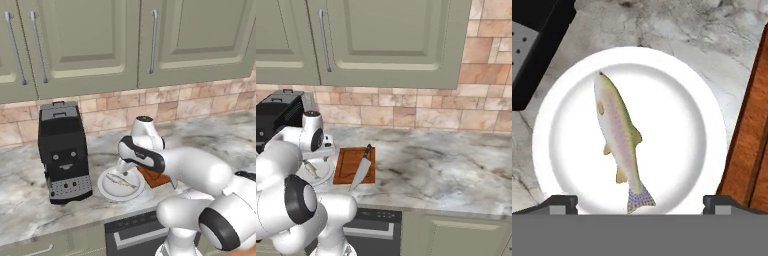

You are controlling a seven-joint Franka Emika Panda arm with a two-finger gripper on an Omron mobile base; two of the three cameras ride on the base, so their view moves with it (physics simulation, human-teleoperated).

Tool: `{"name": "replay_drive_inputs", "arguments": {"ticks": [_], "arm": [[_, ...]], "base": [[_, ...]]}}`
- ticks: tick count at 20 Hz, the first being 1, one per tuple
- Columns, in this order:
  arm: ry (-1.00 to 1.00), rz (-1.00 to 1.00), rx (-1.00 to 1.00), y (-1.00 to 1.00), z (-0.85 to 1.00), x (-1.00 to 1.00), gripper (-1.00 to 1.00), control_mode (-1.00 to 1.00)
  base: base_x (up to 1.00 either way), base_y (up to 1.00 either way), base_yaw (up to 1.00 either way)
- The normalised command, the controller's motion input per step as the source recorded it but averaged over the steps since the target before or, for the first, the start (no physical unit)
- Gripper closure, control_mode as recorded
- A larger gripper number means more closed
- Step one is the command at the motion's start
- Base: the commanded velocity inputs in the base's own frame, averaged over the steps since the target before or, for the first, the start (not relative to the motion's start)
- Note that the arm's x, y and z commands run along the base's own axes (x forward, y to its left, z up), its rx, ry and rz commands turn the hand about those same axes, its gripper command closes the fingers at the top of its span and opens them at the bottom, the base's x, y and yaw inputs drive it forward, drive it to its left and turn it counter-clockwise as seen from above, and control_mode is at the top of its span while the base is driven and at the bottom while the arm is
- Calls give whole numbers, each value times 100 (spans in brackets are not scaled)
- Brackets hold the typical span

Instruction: Pick up the knife from the drawer and place it on the cutting board. Then place the meat from the plate to the cutting board.

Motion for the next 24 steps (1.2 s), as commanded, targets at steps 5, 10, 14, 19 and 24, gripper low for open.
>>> {"name": "replay_drive_inputs", "arguments": {"ticks": [5, 10, 14, 19, 24], "arm": [[0, 18, 0, 33, -13, -4, -100, -100], [0, 13, 0, 11, -9, 0, -100, -100], [0, 9, 0, 10, -16, 8, -100, -100], [0, 8, 0, 18, -33, 17, -100, -100], [0, 6, 0, 12, -25, 18, -100, -100]], "base": [[0, 0, 0], [0, 0, 0], [0, 0, 0], [0, 0, 0], [0, 0, 0]]}}
